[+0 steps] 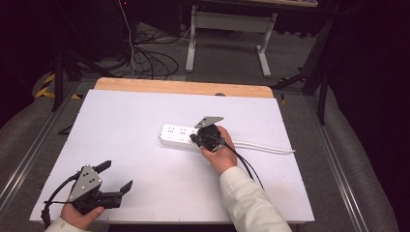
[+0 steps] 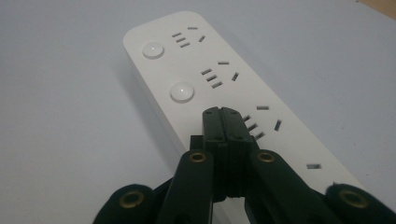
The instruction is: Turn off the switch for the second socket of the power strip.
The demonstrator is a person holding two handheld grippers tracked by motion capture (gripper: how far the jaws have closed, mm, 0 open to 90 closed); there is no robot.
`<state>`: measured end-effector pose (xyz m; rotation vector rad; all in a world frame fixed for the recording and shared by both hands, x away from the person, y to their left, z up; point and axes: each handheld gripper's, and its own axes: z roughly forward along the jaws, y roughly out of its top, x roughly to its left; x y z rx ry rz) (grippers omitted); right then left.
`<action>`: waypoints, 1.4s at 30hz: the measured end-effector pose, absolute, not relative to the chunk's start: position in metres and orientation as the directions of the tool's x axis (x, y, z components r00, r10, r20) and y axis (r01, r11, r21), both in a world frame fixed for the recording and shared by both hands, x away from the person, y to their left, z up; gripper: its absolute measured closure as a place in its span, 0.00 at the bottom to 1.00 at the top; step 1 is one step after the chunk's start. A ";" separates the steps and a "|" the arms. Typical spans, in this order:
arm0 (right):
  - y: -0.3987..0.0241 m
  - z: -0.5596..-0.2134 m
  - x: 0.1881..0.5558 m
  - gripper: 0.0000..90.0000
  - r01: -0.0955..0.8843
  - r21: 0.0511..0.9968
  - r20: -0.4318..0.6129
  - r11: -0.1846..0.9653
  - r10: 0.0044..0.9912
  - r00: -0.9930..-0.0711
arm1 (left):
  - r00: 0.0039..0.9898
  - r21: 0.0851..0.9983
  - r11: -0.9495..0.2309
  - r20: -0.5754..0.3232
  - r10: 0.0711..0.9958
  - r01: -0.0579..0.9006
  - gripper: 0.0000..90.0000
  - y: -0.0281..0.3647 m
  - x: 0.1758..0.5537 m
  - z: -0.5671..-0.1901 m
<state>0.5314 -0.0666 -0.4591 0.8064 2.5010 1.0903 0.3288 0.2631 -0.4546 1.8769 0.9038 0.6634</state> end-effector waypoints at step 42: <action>-0.066 -0.461 0.528 1.00 0.377 0.740 -0.079 0.557 0.629 -0.774 | 0.589 0.893 -0.324 0.085 0.803 0.313 0.10 0.261 0.329 -0.455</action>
